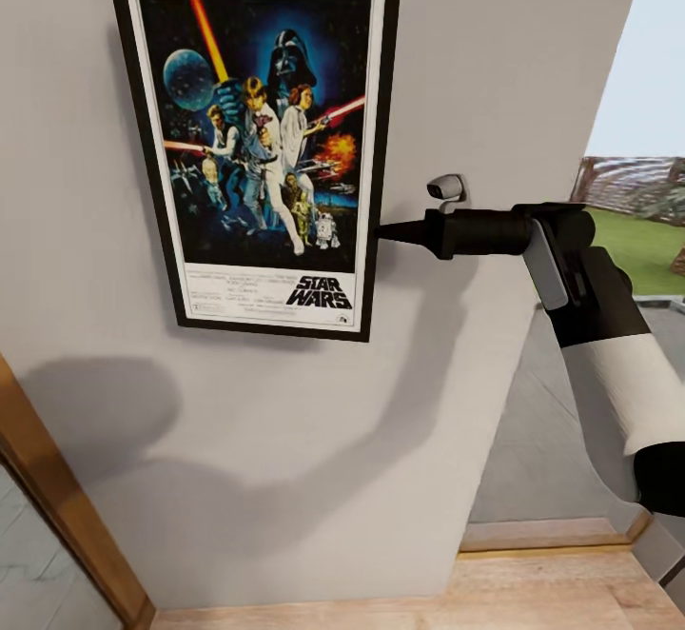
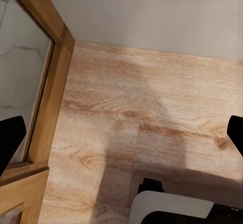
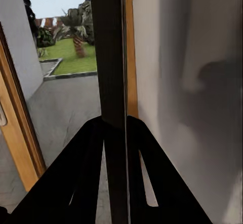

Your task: Pick up the poster from the kitchen countertop and hang it on one of the wall nails in the kitchen.

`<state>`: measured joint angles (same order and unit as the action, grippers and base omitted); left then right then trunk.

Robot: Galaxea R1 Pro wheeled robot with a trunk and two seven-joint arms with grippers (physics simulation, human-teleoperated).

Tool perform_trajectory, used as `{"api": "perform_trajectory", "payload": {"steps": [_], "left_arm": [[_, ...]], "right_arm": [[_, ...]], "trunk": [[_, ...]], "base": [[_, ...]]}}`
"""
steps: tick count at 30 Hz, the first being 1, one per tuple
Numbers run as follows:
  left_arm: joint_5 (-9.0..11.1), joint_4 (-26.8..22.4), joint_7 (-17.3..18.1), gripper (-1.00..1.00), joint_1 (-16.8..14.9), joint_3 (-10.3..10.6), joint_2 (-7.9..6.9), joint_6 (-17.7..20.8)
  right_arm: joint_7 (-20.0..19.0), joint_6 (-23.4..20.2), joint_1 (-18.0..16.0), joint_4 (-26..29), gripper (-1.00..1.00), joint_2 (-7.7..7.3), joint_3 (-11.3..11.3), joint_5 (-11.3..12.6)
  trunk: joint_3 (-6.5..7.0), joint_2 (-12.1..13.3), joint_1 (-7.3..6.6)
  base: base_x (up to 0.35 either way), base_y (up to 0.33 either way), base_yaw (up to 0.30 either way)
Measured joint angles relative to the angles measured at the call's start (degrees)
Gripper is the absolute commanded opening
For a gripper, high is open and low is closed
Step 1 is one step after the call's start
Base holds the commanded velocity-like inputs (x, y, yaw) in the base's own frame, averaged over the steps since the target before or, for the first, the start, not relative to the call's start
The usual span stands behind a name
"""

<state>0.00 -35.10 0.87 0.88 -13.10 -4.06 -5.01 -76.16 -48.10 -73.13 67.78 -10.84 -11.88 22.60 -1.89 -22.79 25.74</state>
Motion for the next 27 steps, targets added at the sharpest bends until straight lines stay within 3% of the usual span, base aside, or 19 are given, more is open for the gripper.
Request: {"api": "perform_trajectory", "payload": {"steps": [20,27], "left_arm": [[0.00,-0.01,0.00,1.00,0.00,0.00,0.00,0.00],[0.00,-0.01,0.00,1.00,0.00,0.00,0.00,0.00]], "right_arm": [[0.00,-0.01,0.00,-0.48,-1.00,0.00,0.04,0.01],[0.00,-0.02,-0.02,-0.51,-1.00,0.00,0.04,0.00]], "trunk": [[0.00,-0.01,0.00],[0.00,-0.01,-0.02]], "base": [[0.014,0.000,0.000],[0.224,0.000,0.000]]}}
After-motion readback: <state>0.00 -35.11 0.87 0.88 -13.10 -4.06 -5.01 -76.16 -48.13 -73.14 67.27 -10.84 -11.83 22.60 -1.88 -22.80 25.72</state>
